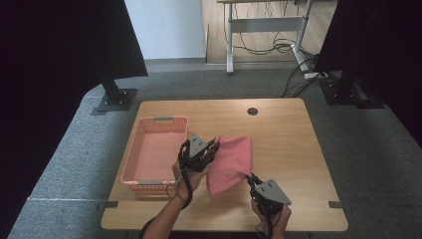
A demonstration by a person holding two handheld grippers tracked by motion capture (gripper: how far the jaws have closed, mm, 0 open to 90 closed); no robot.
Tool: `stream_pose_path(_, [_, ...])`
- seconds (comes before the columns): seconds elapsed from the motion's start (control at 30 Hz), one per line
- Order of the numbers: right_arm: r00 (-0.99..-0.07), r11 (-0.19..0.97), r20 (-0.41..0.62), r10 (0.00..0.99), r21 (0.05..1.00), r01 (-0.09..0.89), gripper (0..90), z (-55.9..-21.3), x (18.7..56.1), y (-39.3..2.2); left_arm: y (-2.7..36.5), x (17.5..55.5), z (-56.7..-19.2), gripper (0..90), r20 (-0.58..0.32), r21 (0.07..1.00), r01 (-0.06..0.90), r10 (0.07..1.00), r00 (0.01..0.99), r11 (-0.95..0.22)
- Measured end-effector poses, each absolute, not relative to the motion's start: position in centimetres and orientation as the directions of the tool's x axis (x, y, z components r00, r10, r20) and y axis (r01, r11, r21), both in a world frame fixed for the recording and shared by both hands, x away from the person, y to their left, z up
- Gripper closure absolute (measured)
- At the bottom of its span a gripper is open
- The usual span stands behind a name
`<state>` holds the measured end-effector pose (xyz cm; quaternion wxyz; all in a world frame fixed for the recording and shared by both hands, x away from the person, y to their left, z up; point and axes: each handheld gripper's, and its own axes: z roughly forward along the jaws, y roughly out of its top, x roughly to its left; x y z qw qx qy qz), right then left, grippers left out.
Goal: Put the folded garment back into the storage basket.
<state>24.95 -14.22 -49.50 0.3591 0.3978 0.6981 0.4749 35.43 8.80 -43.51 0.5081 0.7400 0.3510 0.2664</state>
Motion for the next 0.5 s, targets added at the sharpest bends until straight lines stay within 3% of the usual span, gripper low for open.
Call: stream_pose_path(0.5, [-0.440,0.253,-0.145,0.886,0.947,0.199,84.0,-48.5,25.7,-12.8,10.4,35.6,-42.3,78.1,0.054,0.940,0.241,0.806,0.590,-0.240])
